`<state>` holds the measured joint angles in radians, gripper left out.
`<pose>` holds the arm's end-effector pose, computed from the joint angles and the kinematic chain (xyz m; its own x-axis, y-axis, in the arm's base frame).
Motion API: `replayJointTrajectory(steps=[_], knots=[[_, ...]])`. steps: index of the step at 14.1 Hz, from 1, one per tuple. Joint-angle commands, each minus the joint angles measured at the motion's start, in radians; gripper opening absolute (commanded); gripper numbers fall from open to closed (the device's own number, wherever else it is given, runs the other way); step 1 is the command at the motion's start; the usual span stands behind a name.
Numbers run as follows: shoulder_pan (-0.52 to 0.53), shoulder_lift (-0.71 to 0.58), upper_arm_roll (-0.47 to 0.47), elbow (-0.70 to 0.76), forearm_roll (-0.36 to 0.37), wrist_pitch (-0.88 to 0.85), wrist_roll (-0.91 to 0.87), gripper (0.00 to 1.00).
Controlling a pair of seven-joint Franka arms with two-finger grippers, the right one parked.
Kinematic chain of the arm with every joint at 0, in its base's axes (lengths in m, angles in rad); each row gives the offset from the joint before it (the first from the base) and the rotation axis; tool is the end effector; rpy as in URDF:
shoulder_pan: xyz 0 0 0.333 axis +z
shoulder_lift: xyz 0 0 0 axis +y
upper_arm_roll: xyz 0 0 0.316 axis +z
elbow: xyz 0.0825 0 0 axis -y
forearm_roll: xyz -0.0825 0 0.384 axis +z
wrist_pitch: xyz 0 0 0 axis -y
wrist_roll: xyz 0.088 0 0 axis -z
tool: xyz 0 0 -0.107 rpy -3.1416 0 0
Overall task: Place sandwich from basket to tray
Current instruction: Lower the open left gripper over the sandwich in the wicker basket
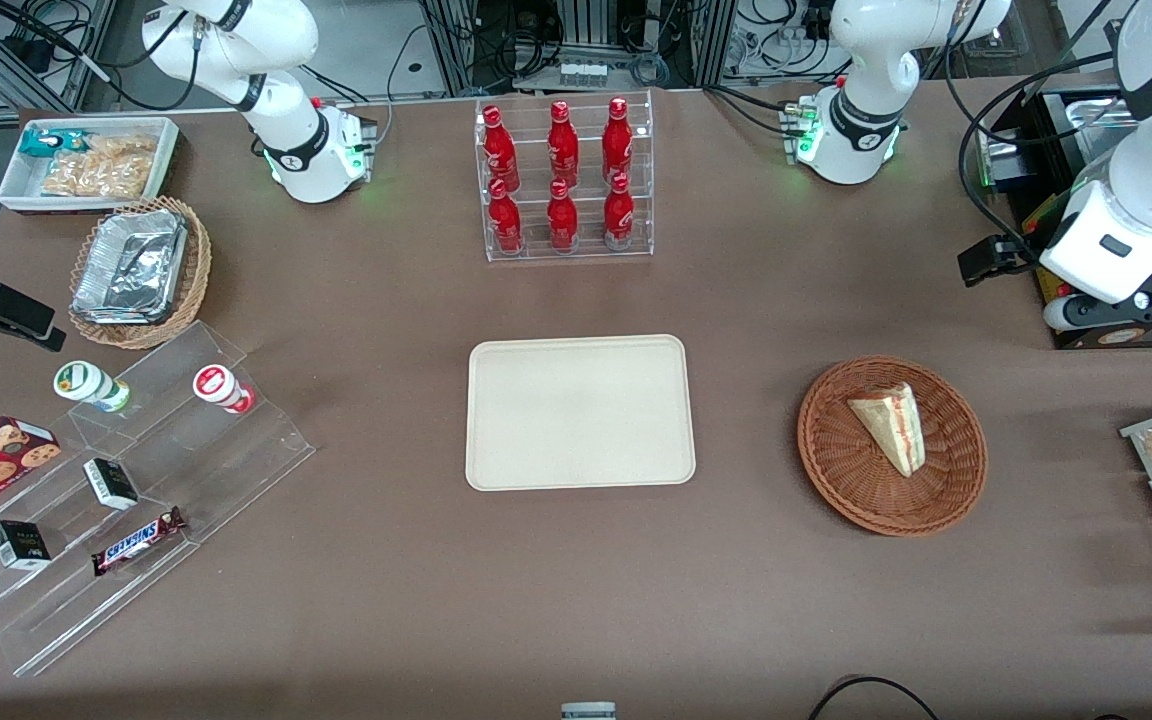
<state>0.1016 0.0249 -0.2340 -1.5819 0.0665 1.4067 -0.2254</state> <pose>0.5384 -0.0621 0.5937 0.9783 0.1044 -0.1792 0.0868 -0.9909 -0.1033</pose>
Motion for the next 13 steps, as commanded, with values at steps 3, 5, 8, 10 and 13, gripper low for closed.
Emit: replayJointTrajectory(steps=[3,5,8,10,13], knots=[[0.01,-0.01,-0.007,-0.01,-0.011,-0.005,0.009,1.0],[0.01,0.0,-0.005,-0.055,-0.004,0.033,0.008,1.0],[0.015,0.027,0.004,-0.162,0.004,0.15,0.008,1.0],[0.021,0.068,0.005,-0.236,0.001,0.243,0.008,1.0],[0.02,0.151,0.016,-0.285,0.0,0.334,0.003,1.0]])
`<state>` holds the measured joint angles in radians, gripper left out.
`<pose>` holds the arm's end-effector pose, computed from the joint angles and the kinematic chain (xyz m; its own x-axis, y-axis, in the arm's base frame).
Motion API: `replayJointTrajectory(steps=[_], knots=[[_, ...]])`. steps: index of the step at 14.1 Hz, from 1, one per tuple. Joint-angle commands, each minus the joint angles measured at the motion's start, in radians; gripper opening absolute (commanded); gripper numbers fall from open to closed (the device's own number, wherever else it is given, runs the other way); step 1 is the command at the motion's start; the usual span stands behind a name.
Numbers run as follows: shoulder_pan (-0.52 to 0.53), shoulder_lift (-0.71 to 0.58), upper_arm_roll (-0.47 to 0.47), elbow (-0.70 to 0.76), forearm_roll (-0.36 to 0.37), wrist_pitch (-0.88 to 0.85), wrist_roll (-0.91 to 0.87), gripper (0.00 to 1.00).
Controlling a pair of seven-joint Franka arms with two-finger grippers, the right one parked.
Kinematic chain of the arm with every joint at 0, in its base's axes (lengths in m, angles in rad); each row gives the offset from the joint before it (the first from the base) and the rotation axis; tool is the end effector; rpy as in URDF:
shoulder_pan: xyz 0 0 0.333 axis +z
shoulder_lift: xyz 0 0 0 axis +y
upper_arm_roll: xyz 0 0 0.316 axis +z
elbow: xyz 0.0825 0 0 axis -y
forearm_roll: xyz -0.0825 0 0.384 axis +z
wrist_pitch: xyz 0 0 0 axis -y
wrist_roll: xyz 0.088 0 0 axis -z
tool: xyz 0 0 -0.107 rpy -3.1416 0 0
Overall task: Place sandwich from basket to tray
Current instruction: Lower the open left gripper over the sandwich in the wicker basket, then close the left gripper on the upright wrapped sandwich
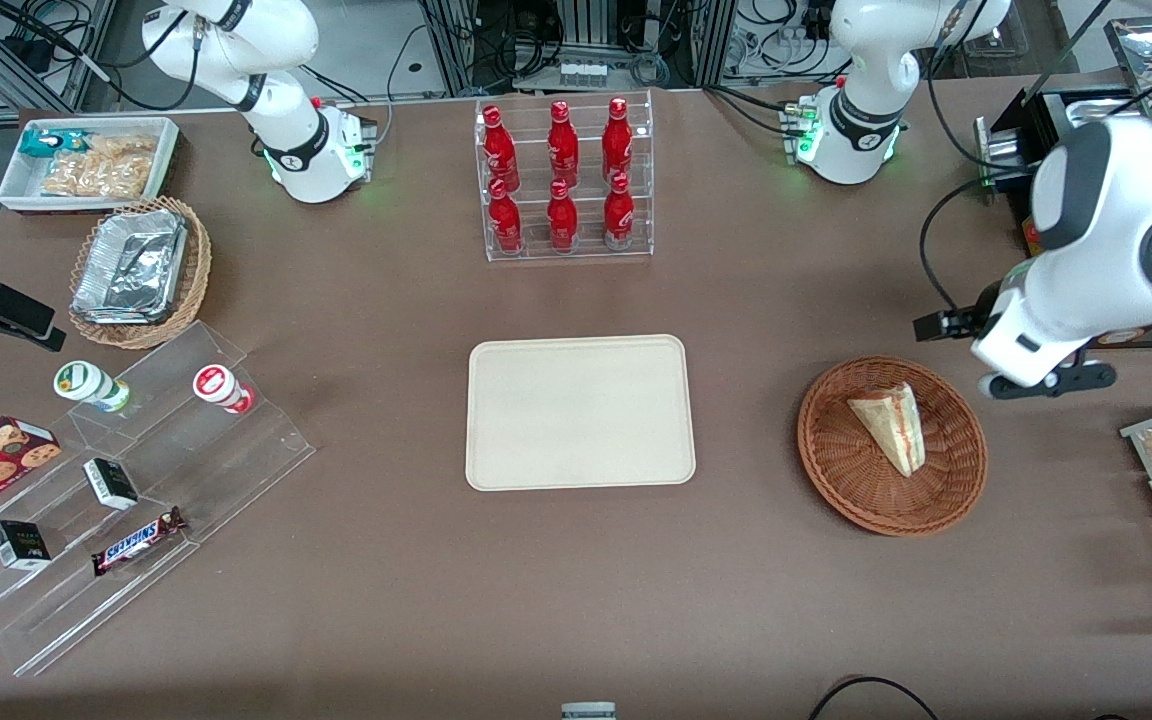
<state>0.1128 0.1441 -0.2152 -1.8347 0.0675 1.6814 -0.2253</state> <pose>0.5629 -0.0470 0.4310 0.9547 0.1123 -0.2754 0.0891 -0.9914 -0.0953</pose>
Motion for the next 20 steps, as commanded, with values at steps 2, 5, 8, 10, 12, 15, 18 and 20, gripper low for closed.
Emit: replayJointTrajectory(steps=[2,5,8,10,12,15,18,20], knots=[[0.01,0.058,-0.003,-0.102,-0.005,0.206,-0.084,1.0],[0.01,0.113,-0.003,-0.164,0.0,0.386,-0.225,1.0],[0.01,0.172,-0.003,-0.163,0.002,0.48,-0.321,1.0],[0.011,0.204,-0.001,-0.164,0.0,0.512,-0.322,1.0],[0.013,0.232,-0.001,-0.169,0.002,0.55,-0.325,1.0],[0.014,0.259,-0.001,-0.181,0.002,0.592,-0.353,1.0],[0.014,0.261,-0.001,-0.182,0.002,0.59,-0.38,0.58],[0.014,0.261,-0.001,-0.181,0.002,0.581,-0.402,0.2]])
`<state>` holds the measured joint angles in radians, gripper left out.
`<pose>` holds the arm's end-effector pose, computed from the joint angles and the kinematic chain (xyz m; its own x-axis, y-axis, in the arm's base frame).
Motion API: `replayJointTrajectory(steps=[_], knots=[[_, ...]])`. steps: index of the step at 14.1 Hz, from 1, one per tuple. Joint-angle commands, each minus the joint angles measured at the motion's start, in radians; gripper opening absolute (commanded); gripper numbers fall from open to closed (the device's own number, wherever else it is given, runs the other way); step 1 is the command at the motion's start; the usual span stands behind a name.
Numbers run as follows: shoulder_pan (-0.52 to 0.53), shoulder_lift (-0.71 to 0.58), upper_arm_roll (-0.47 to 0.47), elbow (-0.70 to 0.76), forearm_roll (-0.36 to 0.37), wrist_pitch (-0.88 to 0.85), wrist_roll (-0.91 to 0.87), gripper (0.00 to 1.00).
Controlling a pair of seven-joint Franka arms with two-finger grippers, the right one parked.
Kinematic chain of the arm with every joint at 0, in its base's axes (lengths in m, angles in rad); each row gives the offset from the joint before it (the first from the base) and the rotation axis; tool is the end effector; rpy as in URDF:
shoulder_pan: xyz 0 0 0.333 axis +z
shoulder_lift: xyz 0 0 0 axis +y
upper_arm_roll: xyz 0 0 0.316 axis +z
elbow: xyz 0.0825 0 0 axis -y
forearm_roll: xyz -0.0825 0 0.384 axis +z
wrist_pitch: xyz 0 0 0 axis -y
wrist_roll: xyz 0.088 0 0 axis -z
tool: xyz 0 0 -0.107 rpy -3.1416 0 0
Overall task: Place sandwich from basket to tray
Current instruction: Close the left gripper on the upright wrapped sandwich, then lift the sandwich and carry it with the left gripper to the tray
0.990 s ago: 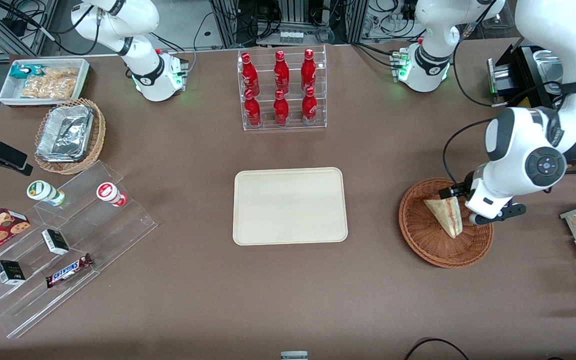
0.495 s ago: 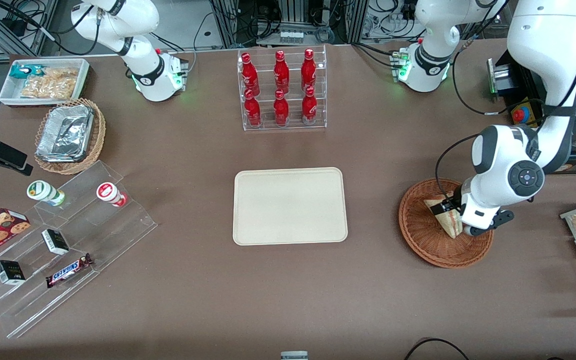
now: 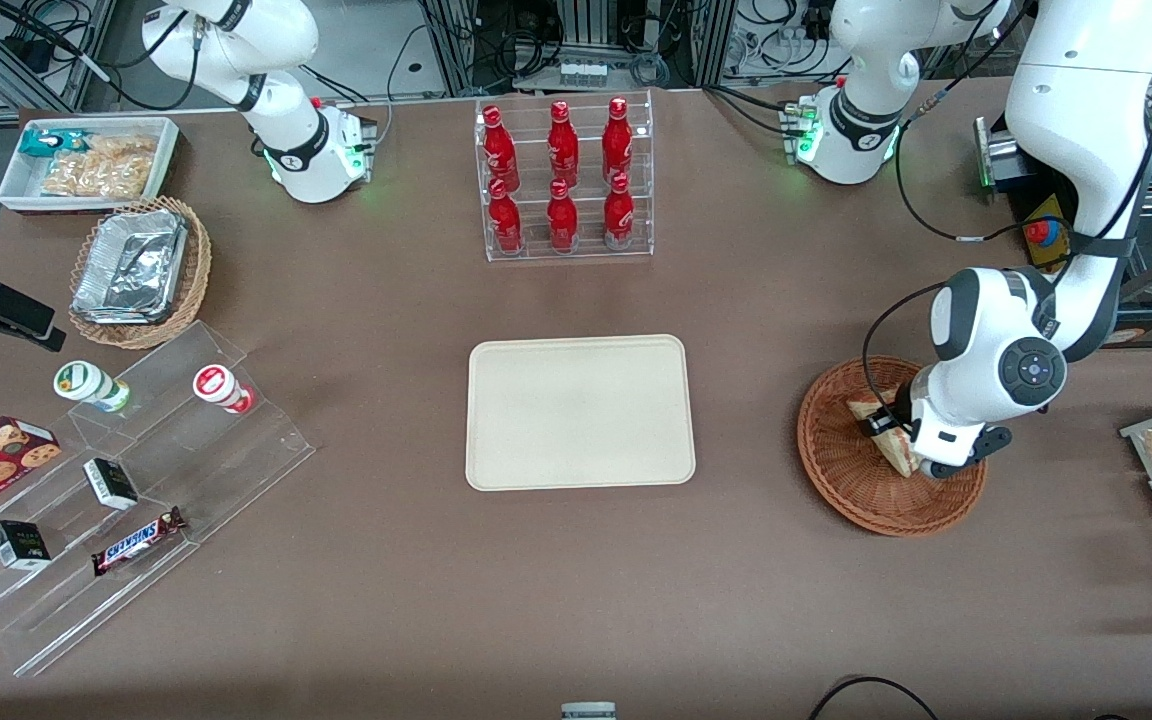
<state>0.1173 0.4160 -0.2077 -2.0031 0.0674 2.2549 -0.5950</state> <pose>0.5871 -0.0489 0.2402 0.8806 0.4503 -0.1478 0.4475 -0.8927 -0.0537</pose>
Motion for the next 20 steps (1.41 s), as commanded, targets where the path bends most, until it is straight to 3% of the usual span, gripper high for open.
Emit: replayJointTrajectory(steps=[1,6,9,14,20], knots=[[0.022,-0.013,-0.009,-0.008,0.002,0.006,-0.029,0.13],[0.018,-0.06,-0.013,0.059,-0.001,-0.092,0.041,0.09],[-0.042,-0.065,-0.059,0.153,-0.011,-0.188,0.027,0.1],[-0.289,-0.039,-0.078,0.202,-0.015,-0.248,0.0,0.11],[-0.554,0.144,-0.076,0.364,0.0,-0.245,-0.222,0.11]])
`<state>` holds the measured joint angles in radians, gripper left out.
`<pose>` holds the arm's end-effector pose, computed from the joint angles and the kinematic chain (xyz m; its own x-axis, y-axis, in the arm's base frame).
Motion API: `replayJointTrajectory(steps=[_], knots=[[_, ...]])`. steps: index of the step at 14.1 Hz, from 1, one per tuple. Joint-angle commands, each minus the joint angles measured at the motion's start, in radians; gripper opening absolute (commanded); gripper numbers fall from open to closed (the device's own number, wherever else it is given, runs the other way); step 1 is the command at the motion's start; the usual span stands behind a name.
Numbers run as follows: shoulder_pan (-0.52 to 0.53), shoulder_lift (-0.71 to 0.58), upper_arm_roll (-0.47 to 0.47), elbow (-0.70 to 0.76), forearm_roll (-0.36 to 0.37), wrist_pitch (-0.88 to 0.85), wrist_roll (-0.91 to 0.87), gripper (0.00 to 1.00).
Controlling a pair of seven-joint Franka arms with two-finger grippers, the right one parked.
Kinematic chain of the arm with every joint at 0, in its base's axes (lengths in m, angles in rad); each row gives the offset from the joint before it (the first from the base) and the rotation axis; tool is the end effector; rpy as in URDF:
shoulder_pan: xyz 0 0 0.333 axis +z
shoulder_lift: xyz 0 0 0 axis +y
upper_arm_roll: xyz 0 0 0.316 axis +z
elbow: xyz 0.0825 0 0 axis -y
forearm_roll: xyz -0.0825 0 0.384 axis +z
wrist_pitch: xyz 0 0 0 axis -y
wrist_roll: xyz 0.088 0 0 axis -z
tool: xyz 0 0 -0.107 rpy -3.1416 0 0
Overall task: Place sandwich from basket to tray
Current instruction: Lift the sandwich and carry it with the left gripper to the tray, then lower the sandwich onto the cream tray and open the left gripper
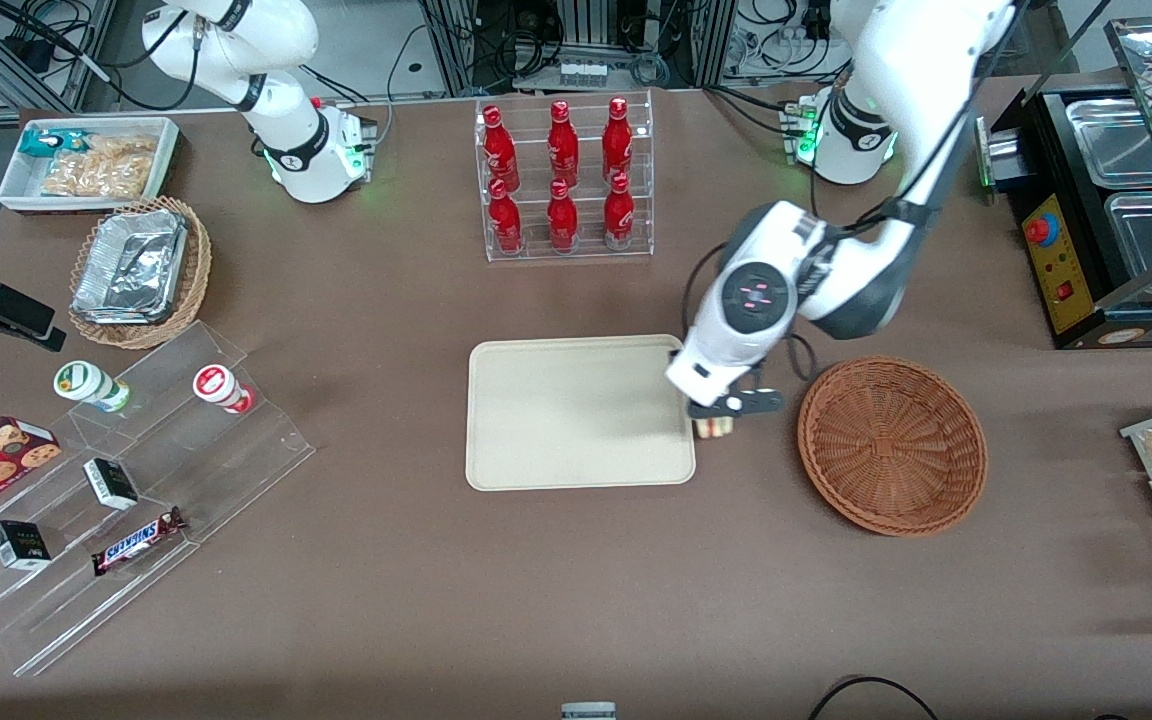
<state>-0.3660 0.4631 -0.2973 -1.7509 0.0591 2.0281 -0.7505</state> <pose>0.5148 -0.3787 0.3043 0.9812 0.0786 -0.1761 0.0707 -0.9962 -0.0505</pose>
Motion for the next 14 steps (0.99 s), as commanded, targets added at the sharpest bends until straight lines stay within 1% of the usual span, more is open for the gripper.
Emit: replayJointTrajectory(steps=[1,2,3,6,7,10,12,14], knots=[[-0.106,0.135,0.014,0.157,0.01,-0.02,-0.102,0.11],[-0.146,0.164,0.015,0.184,0.011,-0.02,-0.14,0.15],[-0.177,0.189,0.017,0.211,0.011,-0.02,-0.177,0.16],[-0.217,0.223,0.018,0.241,0.01,-0.019,-0.213,0.16],[-0.217,0.233,0.018,0.249,0.008,-0.017,-0.213,0.16],[-0.217,0.302,0.02,0.344,0.008,-0.017,-0.213,0.16],[-0.215,0.33,0.021,0.372,0.008,-0.017,-0.213,0.16],[-0.215,0.339,0.023,0.38,0.01,-0.017,-0.213,0.25]])
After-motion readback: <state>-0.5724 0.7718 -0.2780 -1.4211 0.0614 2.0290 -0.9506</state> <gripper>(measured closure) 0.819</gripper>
